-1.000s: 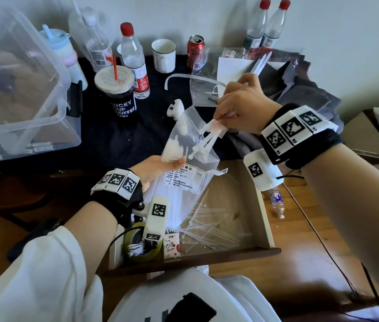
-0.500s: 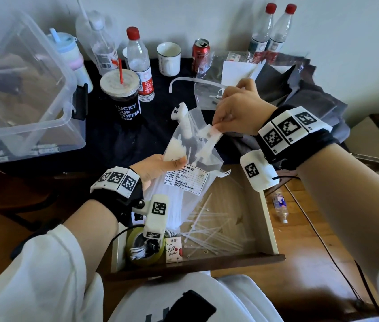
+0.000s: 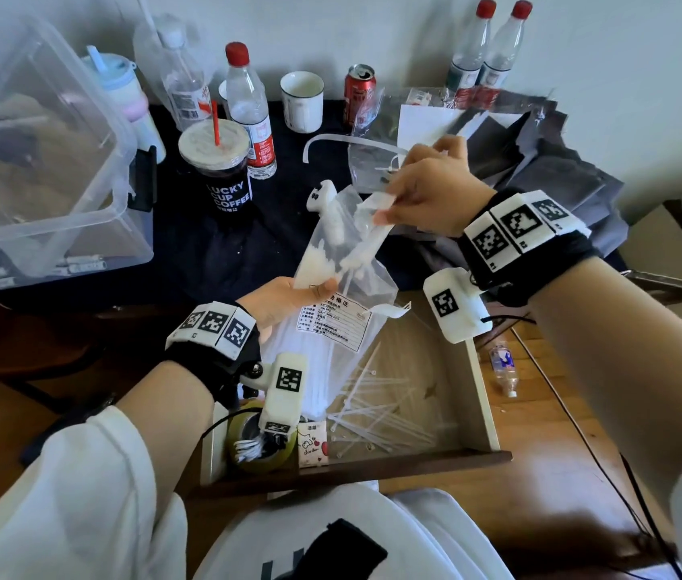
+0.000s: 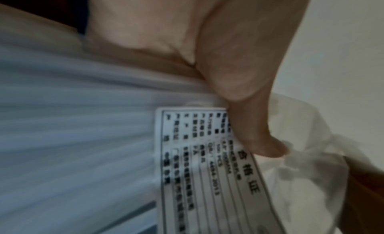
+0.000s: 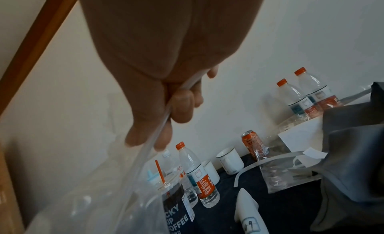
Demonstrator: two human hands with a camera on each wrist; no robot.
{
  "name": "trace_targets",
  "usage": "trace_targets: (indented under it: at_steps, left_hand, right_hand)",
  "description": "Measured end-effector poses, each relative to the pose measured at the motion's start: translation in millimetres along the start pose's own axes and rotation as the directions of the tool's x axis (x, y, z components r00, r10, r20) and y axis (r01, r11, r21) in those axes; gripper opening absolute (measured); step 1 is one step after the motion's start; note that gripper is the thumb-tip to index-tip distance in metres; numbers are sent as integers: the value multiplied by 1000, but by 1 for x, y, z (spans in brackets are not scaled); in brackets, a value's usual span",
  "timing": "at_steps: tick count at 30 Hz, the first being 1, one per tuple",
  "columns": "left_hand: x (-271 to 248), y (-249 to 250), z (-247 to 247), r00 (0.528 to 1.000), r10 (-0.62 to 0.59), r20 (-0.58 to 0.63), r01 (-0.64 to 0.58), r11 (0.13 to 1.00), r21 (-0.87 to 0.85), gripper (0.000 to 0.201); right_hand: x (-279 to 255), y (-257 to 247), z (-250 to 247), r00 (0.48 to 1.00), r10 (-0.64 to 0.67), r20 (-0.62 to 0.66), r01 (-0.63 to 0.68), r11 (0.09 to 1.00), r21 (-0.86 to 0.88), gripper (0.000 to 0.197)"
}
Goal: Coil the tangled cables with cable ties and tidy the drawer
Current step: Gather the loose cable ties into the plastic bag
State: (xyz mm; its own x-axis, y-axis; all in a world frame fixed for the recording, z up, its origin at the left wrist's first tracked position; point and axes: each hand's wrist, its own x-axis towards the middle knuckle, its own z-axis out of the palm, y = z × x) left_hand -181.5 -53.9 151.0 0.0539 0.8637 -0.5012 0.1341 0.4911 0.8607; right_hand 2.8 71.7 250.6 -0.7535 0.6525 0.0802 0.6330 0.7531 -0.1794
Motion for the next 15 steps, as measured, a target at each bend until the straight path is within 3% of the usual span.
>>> trace_targets:
  at_steps: [3, 6, 15]
  left_hand:
    - [-3, 5, 0, 999, 13, 40, -12, 1000, -26, 112]
    - [-5, 11, 1, 998, 30, 47, -26, 996, -83, 88]
    - [-2, 11, -3, 997, 38, 72, -36, 999, -33, 107]
  right_hand:
    - [0, 3, 4, 997, 33, -76, -33, 999, 0, 35]
    - [-2, 0, 11, 998, 13, -59, -11, 1000, 22, 29]
    - [-1, -7, -1, 995, -94, 31, 96, 990, -100, 35]
